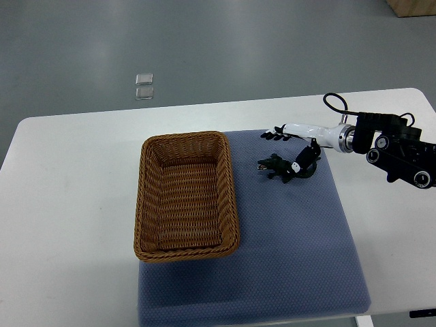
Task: Place crocodile in brown basket with right hand
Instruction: 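Close the right hand's fingers around the toy crocodile's body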
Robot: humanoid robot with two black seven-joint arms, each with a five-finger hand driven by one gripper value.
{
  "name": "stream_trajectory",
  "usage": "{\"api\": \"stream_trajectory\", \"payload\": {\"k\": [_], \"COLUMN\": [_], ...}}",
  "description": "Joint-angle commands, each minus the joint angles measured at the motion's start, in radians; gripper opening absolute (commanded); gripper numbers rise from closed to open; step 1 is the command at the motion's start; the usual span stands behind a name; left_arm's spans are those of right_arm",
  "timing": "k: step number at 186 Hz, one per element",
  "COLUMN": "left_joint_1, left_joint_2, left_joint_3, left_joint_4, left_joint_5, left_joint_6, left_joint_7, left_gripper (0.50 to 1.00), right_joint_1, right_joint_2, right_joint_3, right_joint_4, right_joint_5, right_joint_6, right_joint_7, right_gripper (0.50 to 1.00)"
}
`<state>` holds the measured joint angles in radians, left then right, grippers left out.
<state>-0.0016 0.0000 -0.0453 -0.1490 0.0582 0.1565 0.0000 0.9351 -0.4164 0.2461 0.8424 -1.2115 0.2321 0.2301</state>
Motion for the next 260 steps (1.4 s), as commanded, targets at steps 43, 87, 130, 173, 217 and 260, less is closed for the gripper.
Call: {"api": "stream_trajectory", "payload": {"k": [43, 87, 130, 173, 217, 260], "left_joint_1": [0.000, 0.000, 0.000, 0.000, 0.000, 0.000], "left_joint_2": [0.000, 0.000, 0.000, 0.000, 0.000, 0.000], "left_joint_3": [0.001, 0.002, 0.002, 0.001, 0.002, 0.002], "left_joint_4": [-0.001, -0.003, -0.003, -0.003, -0.003, -0.003], "left_joint_5": [0.000, 0.000, 0.000, 0.000, 0.000, 0.000], "left_joint_6": [0.000, -0.002, -0.002, -0.002, 0.000, -0.002], "left_joint_7": [0.000, 0.000, 0.000, 0.000, 0.000, 0.000], "left_gripper": [1.000, 1.000, 1.000, 1.000, 1.000, 1.000], "right_joint_1": [-0.027, -0.025, -0.022, -0.018, -0.018, -0.018], "right_joint_2": [0.004, 0.004, 0.047, 0.047, 0.045, 0.044], "right_joint_3": [-0.039, -0.067, -0.068, -0.087, -0.090, -0.091], "right_joint_4": [-0.002, -0.005, -0.008, -0.006, -0.006, -0.006], "right_joint_5": [-0.040, -0.040, -0.042, -0.045, -0.057, -0.077], "right_joint_6": [-0.102, -0.129, -0.129, -0.129, -0.131, -0.131], "right_joint_7": [-0.001, -0.005, -0.005, -0.005, -0.003, 0.002], "right_gripper": [0.913, 0.866, 0.830, 0.793, 0.721, 0.603]}}
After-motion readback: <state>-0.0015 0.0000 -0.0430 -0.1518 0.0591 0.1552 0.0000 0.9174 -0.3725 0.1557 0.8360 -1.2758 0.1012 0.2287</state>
